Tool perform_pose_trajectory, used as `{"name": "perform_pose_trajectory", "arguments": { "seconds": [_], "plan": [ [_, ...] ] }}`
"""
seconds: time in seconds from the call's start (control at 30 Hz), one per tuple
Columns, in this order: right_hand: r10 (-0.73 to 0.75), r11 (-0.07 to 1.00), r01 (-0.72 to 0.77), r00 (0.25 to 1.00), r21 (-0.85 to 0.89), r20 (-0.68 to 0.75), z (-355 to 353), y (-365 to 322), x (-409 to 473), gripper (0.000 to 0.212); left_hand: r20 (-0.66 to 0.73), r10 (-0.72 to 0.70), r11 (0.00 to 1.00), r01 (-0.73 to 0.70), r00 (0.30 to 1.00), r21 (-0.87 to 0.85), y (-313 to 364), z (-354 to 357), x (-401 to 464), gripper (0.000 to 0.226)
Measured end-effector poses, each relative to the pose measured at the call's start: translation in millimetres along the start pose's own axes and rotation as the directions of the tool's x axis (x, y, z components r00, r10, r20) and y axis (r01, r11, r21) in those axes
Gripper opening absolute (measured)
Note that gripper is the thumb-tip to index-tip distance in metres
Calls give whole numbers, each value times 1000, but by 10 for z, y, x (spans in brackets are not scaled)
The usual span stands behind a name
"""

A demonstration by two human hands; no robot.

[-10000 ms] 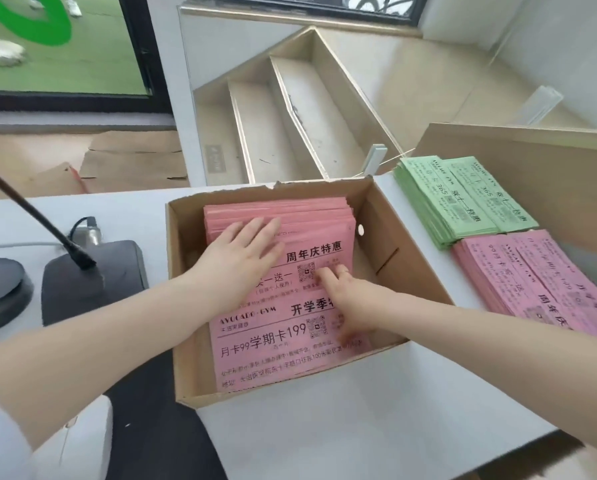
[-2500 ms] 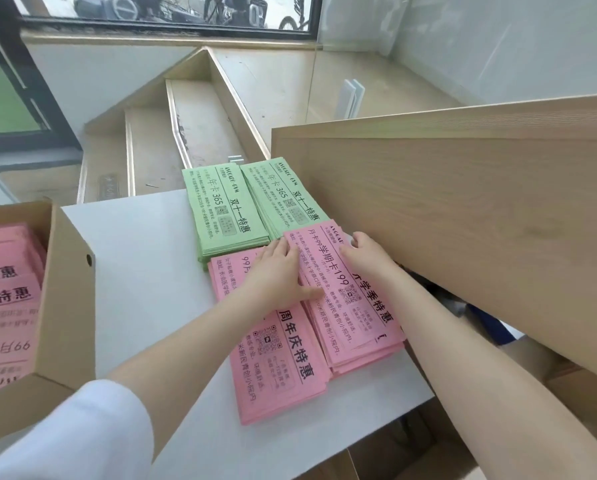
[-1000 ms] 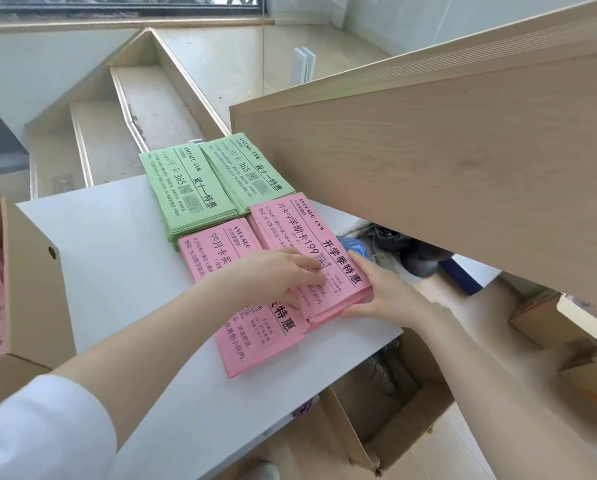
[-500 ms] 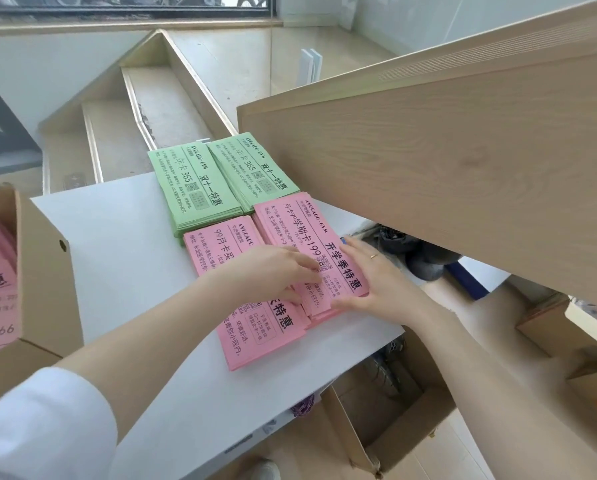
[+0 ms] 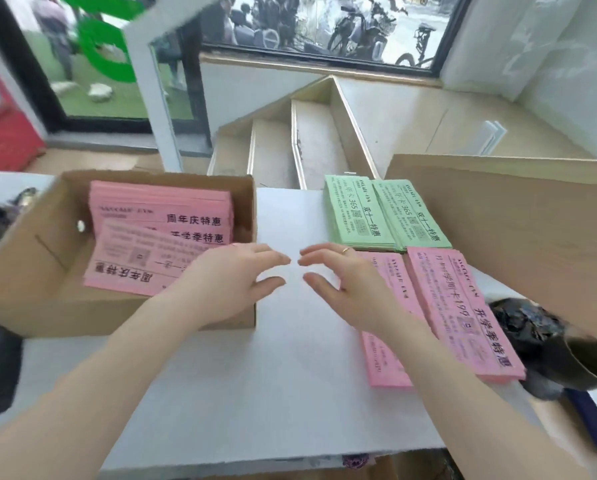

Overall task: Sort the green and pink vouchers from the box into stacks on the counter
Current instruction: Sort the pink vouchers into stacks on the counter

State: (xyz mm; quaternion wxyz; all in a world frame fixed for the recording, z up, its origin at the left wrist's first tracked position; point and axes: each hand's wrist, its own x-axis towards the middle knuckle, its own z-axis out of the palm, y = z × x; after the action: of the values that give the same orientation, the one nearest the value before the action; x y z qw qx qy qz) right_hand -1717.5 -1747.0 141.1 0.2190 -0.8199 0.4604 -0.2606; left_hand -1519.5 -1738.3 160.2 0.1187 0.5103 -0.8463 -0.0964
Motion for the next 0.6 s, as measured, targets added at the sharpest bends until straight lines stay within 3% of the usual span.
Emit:
{"name": "perform_pose_trajectory", "arguments": {
  "seconds": [0.13,0.2,0.3,0.4,0.5,0.6],
  "plan": [
    [-119,993,120,993,-21,23,339,-465,530,26,-198,-121,992,109,973,-69,-719,-346,-375,27],
    [-101,991,107,992,-78,70,517,-656,808,29,-213,-143,990,136,967,-47,-1104,-474,-441,28],
    [175,957,-110,957,-268,230,820,-807,1205,44,-7,-176,978,176,984,110,-1667,-555,-395,46],
    [503,857,-439,827,-270,252,1064,-855,1499,41,189,-175,919,92,966,384,-2098,-561,-221,83],
    [665,747,-638,719,-188,201,1205,-858,1584,33,173,-60,900,-22,983,435,-2273,-572,-3,98],
    [802,597,-777,570,-201,178,1290,-843,1573,31,196,62,901,-140,979,411,-2297,-515,165,99]
  ]
}}
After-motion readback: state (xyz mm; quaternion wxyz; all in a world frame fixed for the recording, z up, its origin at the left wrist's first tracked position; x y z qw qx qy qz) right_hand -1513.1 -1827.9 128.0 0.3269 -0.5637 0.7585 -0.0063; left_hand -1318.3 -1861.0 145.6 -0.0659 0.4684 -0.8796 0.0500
